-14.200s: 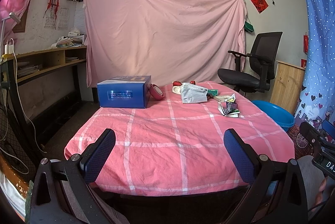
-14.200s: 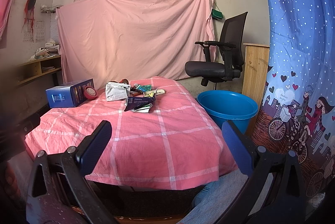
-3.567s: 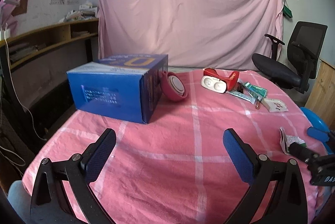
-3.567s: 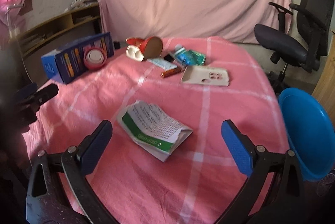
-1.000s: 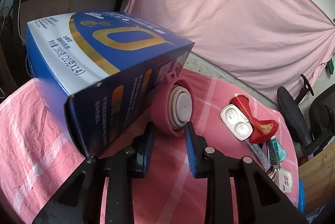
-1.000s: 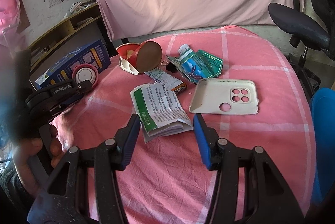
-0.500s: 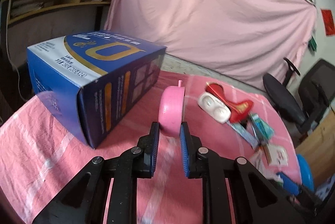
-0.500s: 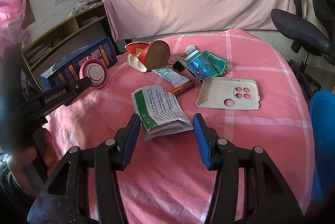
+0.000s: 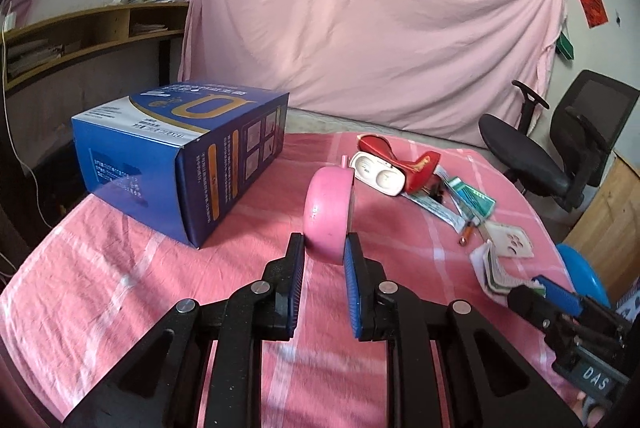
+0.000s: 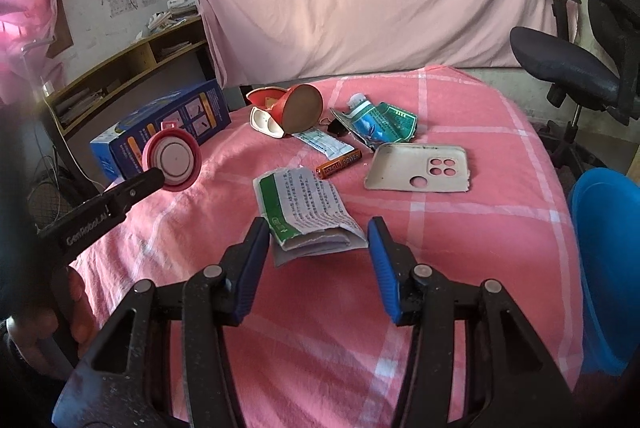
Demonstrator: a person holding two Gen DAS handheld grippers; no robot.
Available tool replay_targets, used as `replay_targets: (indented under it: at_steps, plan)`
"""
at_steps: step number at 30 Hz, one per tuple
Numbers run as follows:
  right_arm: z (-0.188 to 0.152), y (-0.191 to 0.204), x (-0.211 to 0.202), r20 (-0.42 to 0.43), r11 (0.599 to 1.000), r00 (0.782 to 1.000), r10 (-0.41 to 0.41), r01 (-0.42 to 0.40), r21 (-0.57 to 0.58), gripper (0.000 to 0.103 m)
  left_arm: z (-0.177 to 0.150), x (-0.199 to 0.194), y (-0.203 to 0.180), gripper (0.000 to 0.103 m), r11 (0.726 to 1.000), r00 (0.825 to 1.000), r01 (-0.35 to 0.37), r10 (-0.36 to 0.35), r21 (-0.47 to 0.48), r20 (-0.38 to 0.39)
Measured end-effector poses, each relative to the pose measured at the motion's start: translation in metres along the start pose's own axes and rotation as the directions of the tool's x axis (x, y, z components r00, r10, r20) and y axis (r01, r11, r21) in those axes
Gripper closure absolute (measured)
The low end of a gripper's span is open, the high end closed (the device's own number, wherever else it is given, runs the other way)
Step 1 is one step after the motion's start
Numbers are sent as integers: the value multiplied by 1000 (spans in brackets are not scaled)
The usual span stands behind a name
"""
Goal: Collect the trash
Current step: 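Grasp the pink round lid with the left tool while the right tool grasps the white-green paper packet, then carry the lid and packet over the blue basin and open both tools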
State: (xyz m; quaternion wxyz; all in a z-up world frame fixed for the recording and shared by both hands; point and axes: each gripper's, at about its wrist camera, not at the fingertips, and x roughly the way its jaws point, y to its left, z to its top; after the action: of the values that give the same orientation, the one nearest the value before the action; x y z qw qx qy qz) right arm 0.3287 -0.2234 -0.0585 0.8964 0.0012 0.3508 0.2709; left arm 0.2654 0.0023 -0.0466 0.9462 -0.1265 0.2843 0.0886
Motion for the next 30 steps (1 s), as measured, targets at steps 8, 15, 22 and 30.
replay_targets:
  at_steps: [8,15,22,30]
  plan:
    - [-7,0,-22,85,1000,996,-7,7,2,41,-12,-20,-7,87,999,1000,6,-7,42,25]
    - [-8,7,-56,258,998,966,-36,46,-33,41,-6,-42,-20,87,997,993,25,-32,67,111]
    - [-5,11,-98,458,985,880,-125,165,-48,41,8,-71,-54,87,986,966,79,-112,149,232]
    - [-7,-23,-147,598,950,747,-290,301,85,41,26,-98,-115,87,942,906,189,-276,276,322]
